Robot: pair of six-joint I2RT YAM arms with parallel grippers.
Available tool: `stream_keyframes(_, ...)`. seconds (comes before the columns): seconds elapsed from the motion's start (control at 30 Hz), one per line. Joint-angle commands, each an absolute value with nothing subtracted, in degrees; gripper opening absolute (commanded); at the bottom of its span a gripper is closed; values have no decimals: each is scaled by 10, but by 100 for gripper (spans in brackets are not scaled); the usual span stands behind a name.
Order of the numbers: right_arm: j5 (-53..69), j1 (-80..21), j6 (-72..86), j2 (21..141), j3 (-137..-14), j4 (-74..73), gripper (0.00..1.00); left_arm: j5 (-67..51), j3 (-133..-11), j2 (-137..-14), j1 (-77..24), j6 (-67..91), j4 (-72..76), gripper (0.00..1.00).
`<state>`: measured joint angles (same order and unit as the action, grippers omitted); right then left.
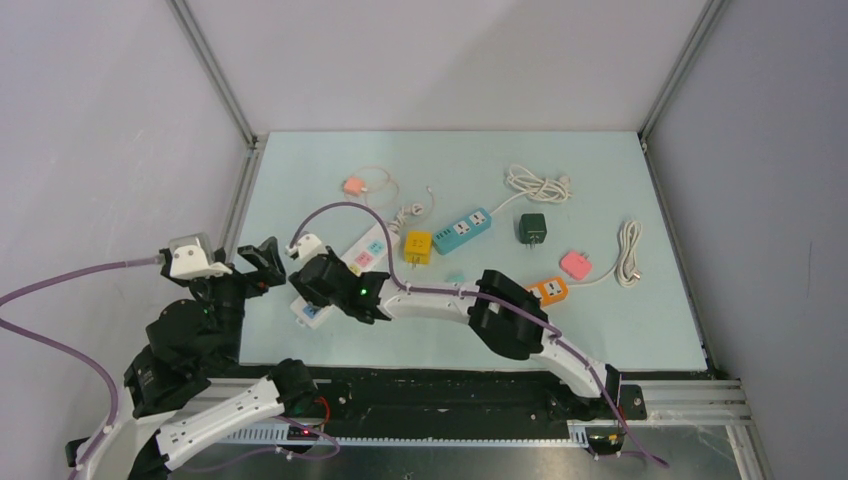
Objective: Insert the plug
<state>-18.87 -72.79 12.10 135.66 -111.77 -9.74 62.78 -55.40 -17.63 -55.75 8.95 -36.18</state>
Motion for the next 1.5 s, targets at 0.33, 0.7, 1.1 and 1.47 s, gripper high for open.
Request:
stream_keyframes(0.33, -213, -752, 179, 1393, -952, -147, 33, 637, -553, -190, -555, 79, -353, 98)
stream_keyframes(0.7, -145, -740, 196, 1380, -1071, -254, 73, 636, -568, -194, -555, 79, -353, 98)
stream_keyframes(1.1, -71, -714, 197, 1300, -1100, -270, 96, 631, -596, -210, -555, 72, -353, 98)
stream_keyframes(1.47, -67, -708, 169, 1279, -1135, -251, 95, 626, -599, -192, -555, 74, -353, 98)
